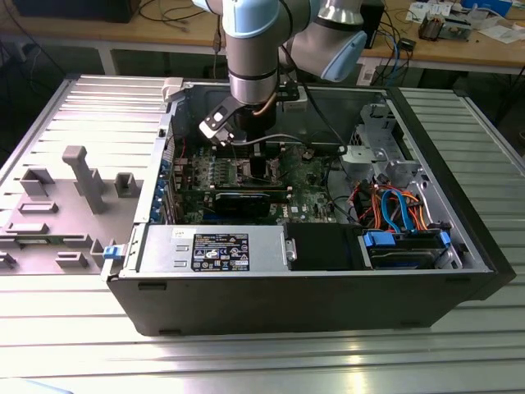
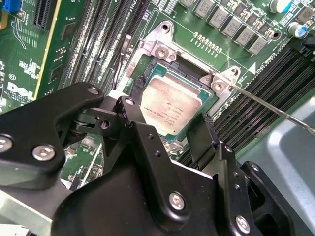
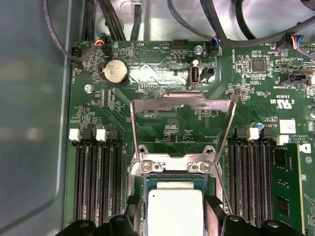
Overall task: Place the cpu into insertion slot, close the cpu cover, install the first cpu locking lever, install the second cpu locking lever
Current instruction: 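Place the cpu into insertion slot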
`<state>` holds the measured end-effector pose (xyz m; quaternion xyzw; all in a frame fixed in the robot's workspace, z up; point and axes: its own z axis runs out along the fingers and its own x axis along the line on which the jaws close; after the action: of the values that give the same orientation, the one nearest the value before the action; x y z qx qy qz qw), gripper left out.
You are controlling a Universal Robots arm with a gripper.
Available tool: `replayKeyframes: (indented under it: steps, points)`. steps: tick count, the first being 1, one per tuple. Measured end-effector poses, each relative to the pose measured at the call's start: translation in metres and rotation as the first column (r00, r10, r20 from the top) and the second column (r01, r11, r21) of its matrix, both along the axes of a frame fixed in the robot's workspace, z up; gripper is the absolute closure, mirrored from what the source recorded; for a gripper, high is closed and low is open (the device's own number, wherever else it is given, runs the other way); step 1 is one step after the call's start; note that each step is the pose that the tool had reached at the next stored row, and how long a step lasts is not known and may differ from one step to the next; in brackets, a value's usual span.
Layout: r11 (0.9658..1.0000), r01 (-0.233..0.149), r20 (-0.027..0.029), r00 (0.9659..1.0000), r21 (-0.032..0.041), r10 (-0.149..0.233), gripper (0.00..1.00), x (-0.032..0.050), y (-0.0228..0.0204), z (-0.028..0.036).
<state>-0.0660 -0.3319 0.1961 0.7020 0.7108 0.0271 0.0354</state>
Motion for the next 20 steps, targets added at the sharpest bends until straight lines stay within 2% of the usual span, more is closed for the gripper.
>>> replayKeyframes:
  steps: [9,13,20]
  points:
    - [1.0000,0.000,-0.0007,1.0000,-0.0007,0.000,0.39,0.0035,-0.0012,0.0019]
    - [1.0000,0.000,-0.0006,1.0000,-0.0006,0.000,0.39,0.0044,-0.0012,0.0063]
    - [1.0000,0.000,-0.0014,1.0000,-0.0007,0.000,0.39,0.0060,-0.0013,0.0088]
